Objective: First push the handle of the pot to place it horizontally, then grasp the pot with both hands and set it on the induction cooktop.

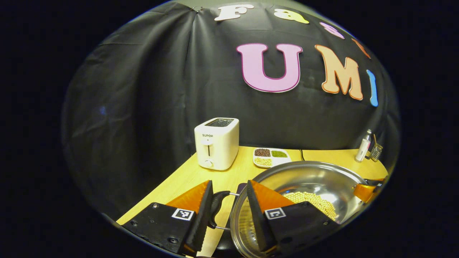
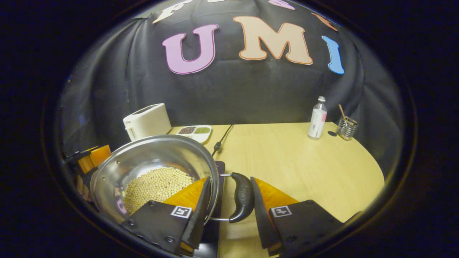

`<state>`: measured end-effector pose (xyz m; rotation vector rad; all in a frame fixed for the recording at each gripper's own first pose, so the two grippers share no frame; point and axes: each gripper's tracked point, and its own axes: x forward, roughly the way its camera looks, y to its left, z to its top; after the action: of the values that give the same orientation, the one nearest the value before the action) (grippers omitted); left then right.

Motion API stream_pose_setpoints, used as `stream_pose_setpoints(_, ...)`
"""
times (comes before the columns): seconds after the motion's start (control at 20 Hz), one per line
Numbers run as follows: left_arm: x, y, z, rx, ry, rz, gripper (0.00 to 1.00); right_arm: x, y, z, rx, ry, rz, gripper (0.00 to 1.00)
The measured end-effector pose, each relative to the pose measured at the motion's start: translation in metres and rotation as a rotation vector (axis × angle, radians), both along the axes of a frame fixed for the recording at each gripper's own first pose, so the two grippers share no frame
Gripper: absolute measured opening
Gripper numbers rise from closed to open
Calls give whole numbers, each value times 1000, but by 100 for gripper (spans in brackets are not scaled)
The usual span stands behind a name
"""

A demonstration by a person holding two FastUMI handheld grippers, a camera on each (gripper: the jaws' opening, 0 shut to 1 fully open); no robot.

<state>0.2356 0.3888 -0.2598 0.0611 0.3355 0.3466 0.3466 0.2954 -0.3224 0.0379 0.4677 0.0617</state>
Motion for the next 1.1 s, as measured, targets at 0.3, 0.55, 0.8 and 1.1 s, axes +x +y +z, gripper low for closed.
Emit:
stream_pose_setpoints(0.3,-17,-22,21,-3,-24,19,71,-17,-14,18,-15,-57,45,87)
stream_pose_setpoints(0.55,-41,-56,52,-30,-66,13,74,-38,-65,69,-53,-181,3,95)
stream_pose_setpoints(0.8,-76,-116,104,-30,-126,-23,76,-88,-120,131,-9,-280,-20,99)
stream_pose_setpoints(1.1,-143,-201,151,-11,-191,-92,76,-179,-195,194,-15,-401,-48,98)
